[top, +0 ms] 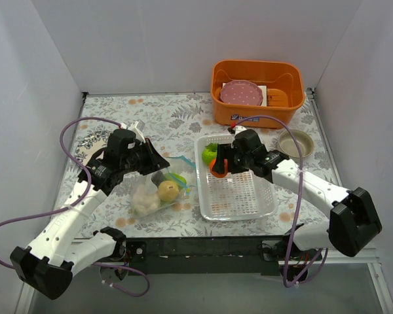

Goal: Place the food in the zip-top bag and seal the zipper
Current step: Pick up the fake fruit from the bin.

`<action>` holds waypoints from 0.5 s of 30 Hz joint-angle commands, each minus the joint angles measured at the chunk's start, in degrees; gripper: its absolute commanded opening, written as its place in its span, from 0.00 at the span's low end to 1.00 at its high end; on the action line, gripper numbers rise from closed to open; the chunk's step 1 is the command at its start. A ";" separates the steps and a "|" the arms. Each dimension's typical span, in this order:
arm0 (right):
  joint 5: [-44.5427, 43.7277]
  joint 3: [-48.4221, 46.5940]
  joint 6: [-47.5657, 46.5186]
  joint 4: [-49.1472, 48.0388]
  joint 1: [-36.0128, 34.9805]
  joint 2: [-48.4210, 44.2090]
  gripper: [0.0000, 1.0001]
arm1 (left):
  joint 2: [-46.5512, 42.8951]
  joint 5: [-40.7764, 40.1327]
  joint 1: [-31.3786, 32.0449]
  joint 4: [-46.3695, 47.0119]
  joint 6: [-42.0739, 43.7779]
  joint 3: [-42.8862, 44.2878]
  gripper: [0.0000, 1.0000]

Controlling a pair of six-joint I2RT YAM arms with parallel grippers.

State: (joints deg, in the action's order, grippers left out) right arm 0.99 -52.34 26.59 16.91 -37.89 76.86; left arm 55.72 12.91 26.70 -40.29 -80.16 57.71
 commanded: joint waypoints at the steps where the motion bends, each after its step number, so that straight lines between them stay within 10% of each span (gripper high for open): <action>1: 8.31 -0.57 3.47 -7.32 -0.17 -4.87 0.52 | -1.58 0.71 -0.16 0.57 0.44 -0.76 0.00; 15: 18.07 -4.27 7.16 -21.80 -9.04 2.85 0.55 | -1.76 1.60 -0.16 1.18 -0.26 -0.15 0.00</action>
State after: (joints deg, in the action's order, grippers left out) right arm 15.51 -54.78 32.29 4.03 -45.21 77.10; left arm 55.31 13.15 26.70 -40.18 -80.40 57.04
